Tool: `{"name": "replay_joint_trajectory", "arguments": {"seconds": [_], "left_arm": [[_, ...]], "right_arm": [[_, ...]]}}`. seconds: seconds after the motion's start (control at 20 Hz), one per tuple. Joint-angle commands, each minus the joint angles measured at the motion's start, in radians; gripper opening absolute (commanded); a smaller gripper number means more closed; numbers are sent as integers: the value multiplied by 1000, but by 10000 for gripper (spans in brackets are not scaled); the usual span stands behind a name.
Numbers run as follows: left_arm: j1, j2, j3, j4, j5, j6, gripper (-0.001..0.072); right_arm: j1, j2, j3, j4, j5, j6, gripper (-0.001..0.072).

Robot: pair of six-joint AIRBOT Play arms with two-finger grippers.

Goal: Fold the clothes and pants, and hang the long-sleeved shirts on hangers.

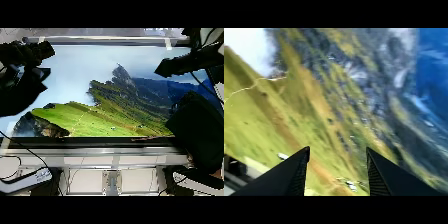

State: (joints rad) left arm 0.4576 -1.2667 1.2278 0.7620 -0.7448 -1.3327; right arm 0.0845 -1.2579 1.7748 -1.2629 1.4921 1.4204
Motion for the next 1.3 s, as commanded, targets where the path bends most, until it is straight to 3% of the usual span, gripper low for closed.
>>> {"name": "replay_joint_trajectory", "arguments": {"seconds": [0.0,0.2,0.35,0.55,0.6,0.7,0.75,0.85,0.9,1.05,1.25], "left_arm": [[-223,165,0,-34,-42,39,15],[-634,136,-1,-34,22,39,15],[-914,18,-1,-34,214,34,15],[-1102,-188,-1,-35,362,-48,16],[-1118,-224,-1,-35,366,-60,54],[-1108,-248,-1,-34,363,-59,593],[-1078,-232,-1,-31,354,-59,622],[-969,-171,-1,-30,256,-59,596],[-894,-135,-2,-29,165,-59,544],[-651,-7,-57,5,-105,-70,533],[-494,272,-443,30,-154,-110,532]], "right_arm": [[-69,26,97,-99,79,-53,404],[-196,73,101,-111,79,-108,404],[-285,71,99,-111,90,-108,404],[-330,71,98,-111,84,-109,404],[-330,71,98,-109,74,-116,404],[-330,69,95,-113,56,-142,405],[-330,69,83,-116,56,-153,405],[-330,69,18,-113,55,-154,405],[-330,70,-40,-112,51,-154,405],[-330,96,-308,-32,-35,-154,405],[-323,162,-745,249,-267,-191,406]]}}
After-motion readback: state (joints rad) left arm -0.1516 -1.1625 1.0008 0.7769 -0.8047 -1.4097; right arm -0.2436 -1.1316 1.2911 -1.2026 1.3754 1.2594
